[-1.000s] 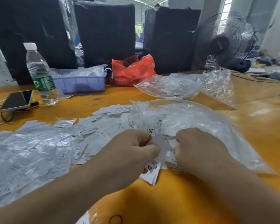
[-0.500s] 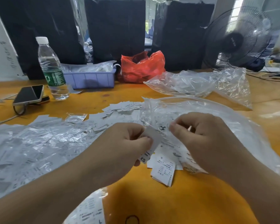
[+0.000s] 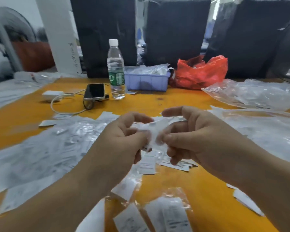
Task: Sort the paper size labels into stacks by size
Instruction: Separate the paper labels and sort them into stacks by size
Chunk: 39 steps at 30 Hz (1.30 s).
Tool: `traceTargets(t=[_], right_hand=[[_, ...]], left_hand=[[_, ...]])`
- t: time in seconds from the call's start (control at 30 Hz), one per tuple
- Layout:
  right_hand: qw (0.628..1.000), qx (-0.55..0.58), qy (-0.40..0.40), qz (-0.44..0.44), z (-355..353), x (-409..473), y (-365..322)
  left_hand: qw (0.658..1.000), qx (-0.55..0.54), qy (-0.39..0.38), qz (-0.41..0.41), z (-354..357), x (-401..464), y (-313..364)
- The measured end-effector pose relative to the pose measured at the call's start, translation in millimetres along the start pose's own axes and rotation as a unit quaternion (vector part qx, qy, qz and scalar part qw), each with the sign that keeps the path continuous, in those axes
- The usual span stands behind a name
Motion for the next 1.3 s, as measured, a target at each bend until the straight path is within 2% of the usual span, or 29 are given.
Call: traceTargets(t=[0.1,0.3,0.4,0.5,0.8,0.93,1.07,1.3], right_hand=[[1.0,0.008,0.008,-0.013,9,5,7],[0.996,0.042,0.055,-0.06,-2,-2,26],[0.993,0.069,0.062,-0.071,4,-6,32],[0.994,0.026,0.059,-0.089,7,-8,33],[0.98,-0.122,0.095,-0.128,-2,-12,28],[0.976,-0.13,0.11,-0.134,-3,-12,26],[0.981,-0.12,0.089,-0.125,0,-11,26],[0.987,-0.108,0.036,-0.11,12,-11,32]], left_hand=[[1.0,-0.001,0.0,-0.004,-8,0,-3],[0.997,0.019,-0.076,0.003,6,-14,-8],[0.997,0.052,-0.05,0.016,5,-16,-9],[0.998,0.06,-0.024,0.014,0,-13,-10],[0.993,0.113,-0.039,0.006,6,-16,-10],[0.995,0.1,-0.022,0.009,1,-13,-12],[0.997,0.075,-0.003,0.019,-8,-10,-10],[0.998,0.053,-0.016,0.025,-8,-10,-10]])
Point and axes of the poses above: each hand's wrist, its own x-axis towards the middle knuckle, its own z-axis out of the palm, y = z × x, the point moved 7 cm from there along x, towards the middle knuckle, and after that the axes turned 10 degrees about -x, right-handed, at the moved point
